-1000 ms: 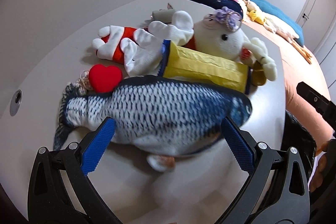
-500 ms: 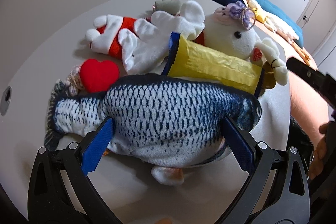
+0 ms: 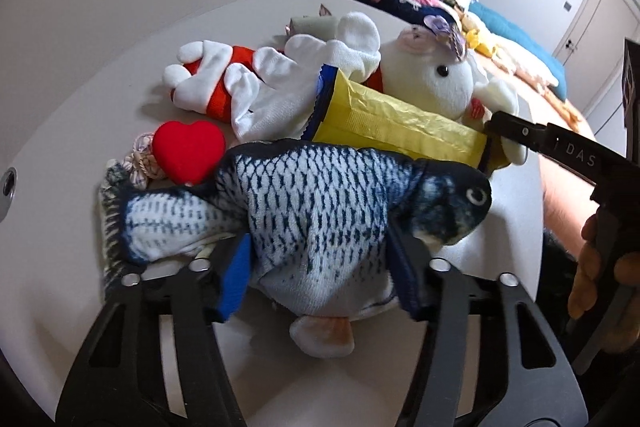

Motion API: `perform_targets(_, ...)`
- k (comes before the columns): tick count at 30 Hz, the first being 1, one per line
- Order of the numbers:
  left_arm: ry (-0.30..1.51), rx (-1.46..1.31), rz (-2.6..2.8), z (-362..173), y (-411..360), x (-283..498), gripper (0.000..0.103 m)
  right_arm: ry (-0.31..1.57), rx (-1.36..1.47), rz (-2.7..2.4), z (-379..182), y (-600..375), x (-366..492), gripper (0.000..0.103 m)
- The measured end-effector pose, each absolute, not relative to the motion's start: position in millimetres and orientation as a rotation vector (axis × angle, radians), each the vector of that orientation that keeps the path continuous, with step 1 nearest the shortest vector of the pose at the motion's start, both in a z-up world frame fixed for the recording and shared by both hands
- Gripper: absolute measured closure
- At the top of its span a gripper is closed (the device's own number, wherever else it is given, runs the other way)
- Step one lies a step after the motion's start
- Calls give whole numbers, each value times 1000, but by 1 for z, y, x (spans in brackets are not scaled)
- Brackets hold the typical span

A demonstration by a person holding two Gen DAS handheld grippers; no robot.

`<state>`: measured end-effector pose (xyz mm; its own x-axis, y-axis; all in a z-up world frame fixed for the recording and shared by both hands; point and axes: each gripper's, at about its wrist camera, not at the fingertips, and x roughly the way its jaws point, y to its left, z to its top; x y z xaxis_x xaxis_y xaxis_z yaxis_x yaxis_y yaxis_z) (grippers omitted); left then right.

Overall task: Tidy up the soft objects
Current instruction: 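Lift the fish with the left gripper while the right gripper grasps a white foam piece, then carry fish and foam piece over the bin and open both grippers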

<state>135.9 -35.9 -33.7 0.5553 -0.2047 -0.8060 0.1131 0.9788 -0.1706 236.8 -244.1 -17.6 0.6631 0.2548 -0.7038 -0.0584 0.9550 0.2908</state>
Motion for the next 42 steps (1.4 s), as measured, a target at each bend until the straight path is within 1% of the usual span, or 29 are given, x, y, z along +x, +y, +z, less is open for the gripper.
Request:
perform_targets(4, 948, -119, -194, -28, -33, 130, 60, 792, 266, 169, -9, -247, 226, 76)
perform_targets(7, 935, -113, -184, -23, -33, 123, 62, 771, 281, 168, 0, -252, 216, 76)
perform_targets(22, 817, -94, -187, 22, -27, 77, 62, 711, 302, 146, 30, -266, 163, 75)
perform_targets(42, 787, -56, -290, 37, -72, 25, 59, 672, 329, 82, 39, -299, 78, 74)
